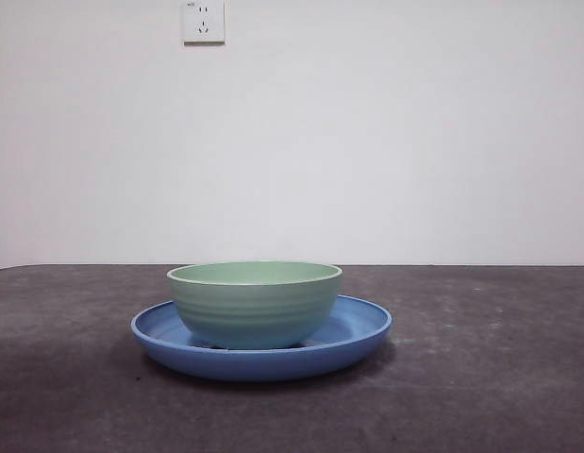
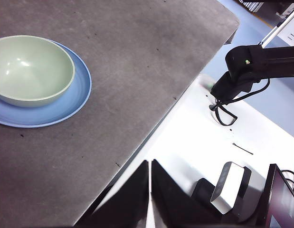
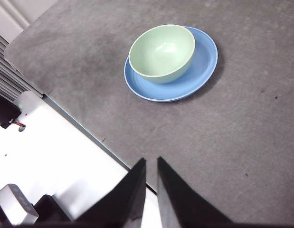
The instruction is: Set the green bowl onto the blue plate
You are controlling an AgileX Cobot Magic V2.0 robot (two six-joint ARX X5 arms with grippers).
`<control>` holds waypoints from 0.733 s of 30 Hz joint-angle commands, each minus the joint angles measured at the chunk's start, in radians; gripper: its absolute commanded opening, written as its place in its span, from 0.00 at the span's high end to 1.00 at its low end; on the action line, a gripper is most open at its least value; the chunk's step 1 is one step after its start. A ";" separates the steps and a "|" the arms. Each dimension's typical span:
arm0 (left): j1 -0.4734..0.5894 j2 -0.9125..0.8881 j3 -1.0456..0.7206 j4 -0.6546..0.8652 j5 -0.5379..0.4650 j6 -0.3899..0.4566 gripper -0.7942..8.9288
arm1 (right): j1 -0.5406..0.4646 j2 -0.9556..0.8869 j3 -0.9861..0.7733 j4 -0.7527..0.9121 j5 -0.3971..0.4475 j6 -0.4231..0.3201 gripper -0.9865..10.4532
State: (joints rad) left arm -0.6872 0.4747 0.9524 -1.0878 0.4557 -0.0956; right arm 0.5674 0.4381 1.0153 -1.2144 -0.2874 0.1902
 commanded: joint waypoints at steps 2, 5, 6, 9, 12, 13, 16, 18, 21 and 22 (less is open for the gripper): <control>-0.004 0.002 0.007 0.011 0.009 -0.002 0.91 | 0.006 0.003 0.019 0.011 0.000 -0.008 0.88; -0.004 0.002 0.007 0.011 0.009 -0.002 0.91 | 0.006 0.003 0.019 0.011 0.000 -0.008 0.88; -0.004 0.002 0.007 0.011 0.009 -0.002 0.91 | 0.006 0.003 0.019 0.011 0.000 -0.008 0.88; -0.004 0.002 0.007 0.011 0.009 -0.002 0.91 | 0.006 0.003 0.019 0.011 0.000 -0.008 0.88; -0.002 0.001 0.006 0.011 0.008 -0.002 0.91 | 0.006 0.003 0.019 0.011 0.000 -0.008 0.88; 0.004 -0.003 0.006 0.011 0.008 -0.002 0.91 | 0.006 0.003 0.019 0.011 0.000 -0.008 0.88; 0.041 -0.021 0.006 0.010 0.012 -0.002 0.91 | 0.006 0.003 0.019 0.011 0.000 -0.008 0.88; 0.094 -0.034 0.006 0.019 0.005 0.018 0.91 | 0.006 0.003 0.019 0.011 0.000 -0.008 0.88; 0.183 -0.056 0.004 0.037 0.005 0.060 0.91 | 0.006 0.003 0.019 0.011 0.000 -0.008 0.88; 0.204 -0.063 0.000 0.050 0.005 0.093 0.91 | 0.006 0.003 0.019 0.011 0.000 -0.008 0.88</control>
State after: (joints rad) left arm -0.4873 0.4129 0.9497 -1.0531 0.4599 -0.0631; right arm 0.5674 0.4381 1.0153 -1.2144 -0.2874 0.1902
